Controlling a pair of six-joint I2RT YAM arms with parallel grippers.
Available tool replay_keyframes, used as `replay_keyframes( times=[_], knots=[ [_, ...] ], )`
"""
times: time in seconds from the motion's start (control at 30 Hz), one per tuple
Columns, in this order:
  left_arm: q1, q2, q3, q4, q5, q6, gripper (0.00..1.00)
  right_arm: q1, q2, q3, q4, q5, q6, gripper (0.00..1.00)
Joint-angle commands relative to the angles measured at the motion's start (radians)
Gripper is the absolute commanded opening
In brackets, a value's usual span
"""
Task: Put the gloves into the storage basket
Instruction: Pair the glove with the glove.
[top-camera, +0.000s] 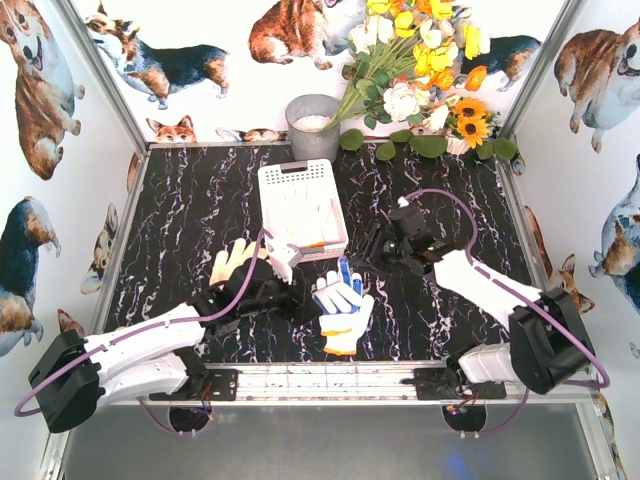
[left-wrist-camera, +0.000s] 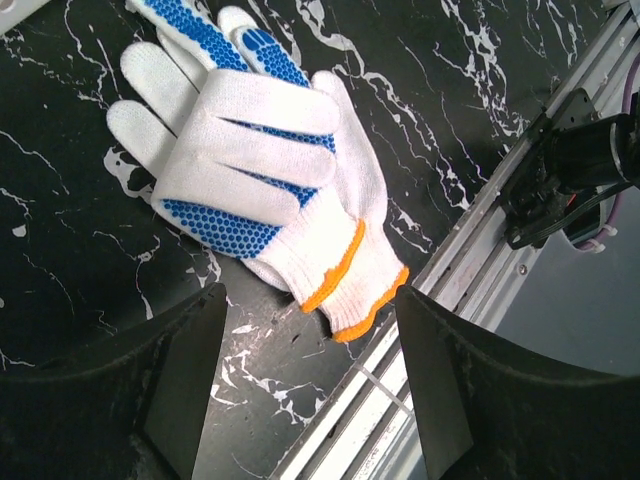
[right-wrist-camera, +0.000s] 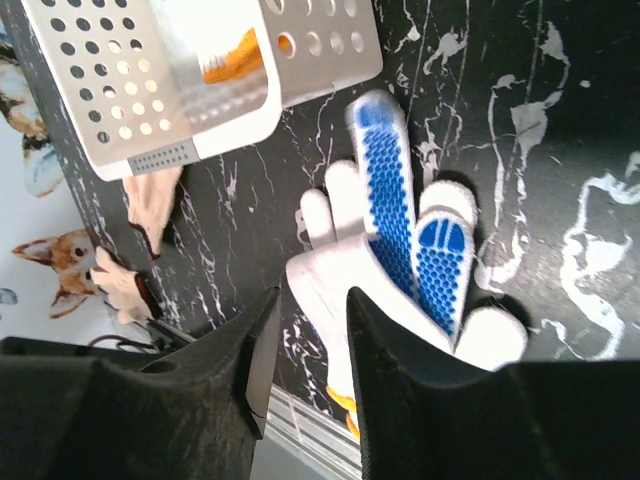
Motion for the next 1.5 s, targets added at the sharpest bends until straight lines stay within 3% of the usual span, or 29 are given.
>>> replay_keyframes(
  times=[0.0, 0.13, 0.27, 0.47, 0.67, 1.17, 1.47],
  knots=[
    [-0.011, -0.004, -0.028, -0.007, 0.008, -0.001, 0.63, 0.004, -0.112, 0.032, -0.082, 0.058, -0.093, 0.38],
    [-0.026, 0.003, -0.051, -0.031, -0.01, -0.034, 0.6, 0.004, -0.192, 0.024, -0.233, 0.056, -0.141, 0.43],
    [-0.026, 0.05, -0.053, -0.031, 0.031, -0.098, 0.57, 0.043, -0.266, -0.047, -0.288, 0.0, -0.102, 0.41],
    [-0.027, 0.179, -0.078, 0.13, 0.185, -0.202, 0.55, 0.155, -0.292, -0.203, -0.157, -0.042, 0.042, 0.37],
    [-0.028, 0.273, -0.039, 0.146, 0.217, -0.202, 0.49, 0.247, -0.252, -0.278, -0.026, -0.038, 0.13, 0.34],
    [-0.027, 0.42, 0.007, 0.181, 0.278, -0.192, 0.37, 0.267, -0.066, -0.283, 0.082, -0.05, 0.13, 0.3],
    [-0.026, 0.453, 0.025, 0.175, 0.28, -0.181, 0.3, 0.285, -0.033, -0.285, 0.104, -0.051, 0.142, 0.28]
  ],
)
